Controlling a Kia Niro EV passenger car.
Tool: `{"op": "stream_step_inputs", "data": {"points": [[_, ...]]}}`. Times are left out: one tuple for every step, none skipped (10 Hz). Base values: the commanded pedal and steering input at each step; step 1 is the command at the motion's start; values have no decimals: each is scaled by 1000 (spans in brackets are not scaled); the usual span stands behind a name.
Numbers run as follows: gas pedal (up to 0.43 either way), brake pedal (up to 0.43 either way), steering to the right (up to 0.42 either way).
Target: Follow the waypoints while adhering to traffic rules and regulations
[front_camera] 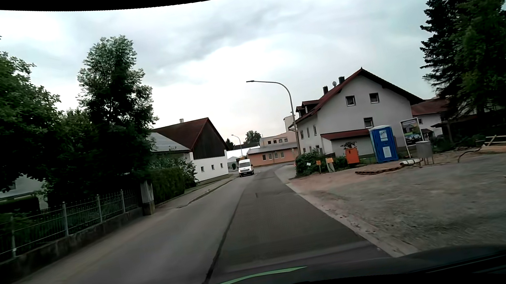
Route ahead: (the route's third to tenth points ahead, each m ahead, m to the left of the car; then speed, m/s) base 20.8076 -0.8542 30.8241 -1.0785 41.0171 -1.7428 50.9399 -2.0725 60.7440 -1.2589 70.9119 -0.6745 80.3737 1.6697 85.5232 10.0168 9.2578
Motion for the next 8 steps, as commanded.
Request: {"op": "stream_step_inputs", "data": {"points": [[28, 0, -3], [8, 0, -1], [8, 0, -1], [8, 0, 6], [0, 0, 16], [0, 0, 18], [0, 0, 17], [0, 0, 17]]}}
